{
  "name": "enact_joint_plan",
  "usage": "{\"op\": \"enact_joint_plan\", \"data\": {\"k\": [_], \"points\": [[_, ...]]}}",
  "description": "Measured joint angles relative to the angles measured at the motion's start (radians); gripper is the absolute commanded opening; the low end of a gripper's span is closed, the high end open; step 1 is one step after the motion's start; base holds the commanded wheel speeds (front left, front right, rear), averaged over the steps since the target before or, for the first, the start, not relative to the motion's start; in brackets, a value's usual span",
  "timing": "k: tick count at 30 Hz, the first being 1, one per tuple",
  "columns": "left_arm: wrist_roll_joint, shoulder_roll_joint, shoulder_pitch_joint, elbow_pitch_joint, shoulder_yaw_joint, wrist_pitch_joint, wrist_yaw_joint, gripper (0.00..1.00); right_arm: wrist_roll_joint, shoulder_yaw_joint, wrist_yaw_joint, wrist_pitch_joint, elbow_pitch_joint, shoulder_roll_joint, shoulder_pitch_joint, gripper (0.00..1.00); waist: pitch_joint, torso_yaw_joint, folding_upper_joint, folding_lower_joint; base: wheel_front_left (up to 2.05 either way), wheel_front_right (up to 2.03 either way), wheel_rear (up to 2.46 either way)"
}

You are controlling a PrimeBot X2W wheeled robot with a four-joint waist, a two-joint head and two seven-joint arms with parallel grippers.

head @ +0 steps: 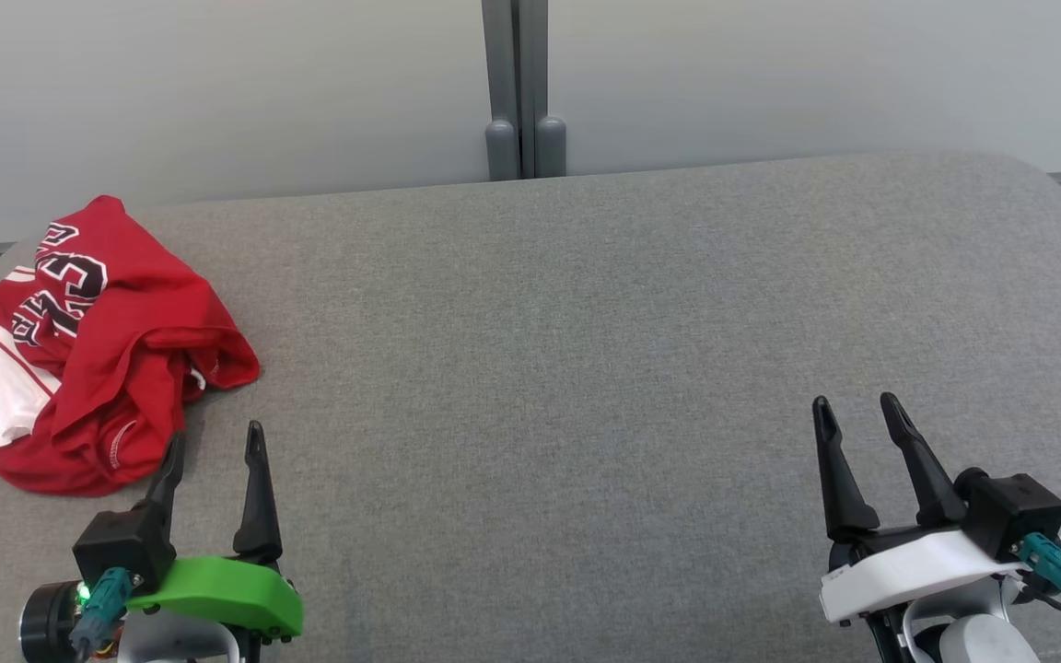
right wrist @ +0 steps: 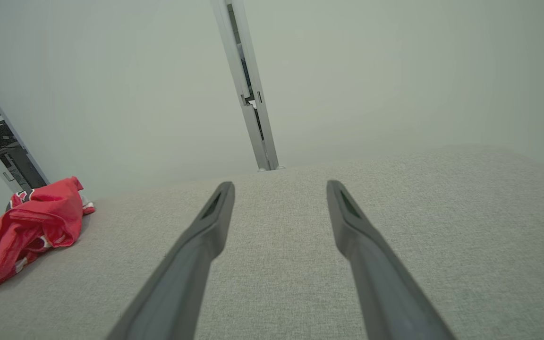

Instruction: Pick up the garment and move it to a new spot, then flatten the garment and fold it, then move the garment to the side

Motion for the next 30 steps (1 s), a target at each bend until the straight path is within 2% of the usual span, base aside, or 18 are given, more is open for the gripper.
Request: {"op": "enact_joint_plan", "data": {"k": [10,30], "points": [[0.059,0.009,0.005,-0.021,-0.011,0.006,0.011,1.0,-0.059,-0.011,0.0,-0.003,-0.002,0.0,0.003,1.0,-0.001,0.002,0.0,0.0,0.0,0.0,0.0],[0.049,0.022,0.007,-0.019,-0.019,0.017,0.021,1.0,-0.056,-0.025,0.0,0.014,0.002,-0.001,0.005,1.0,-0.003,0.0,0.0,0.0,0.0,0.0,0.0]]}}
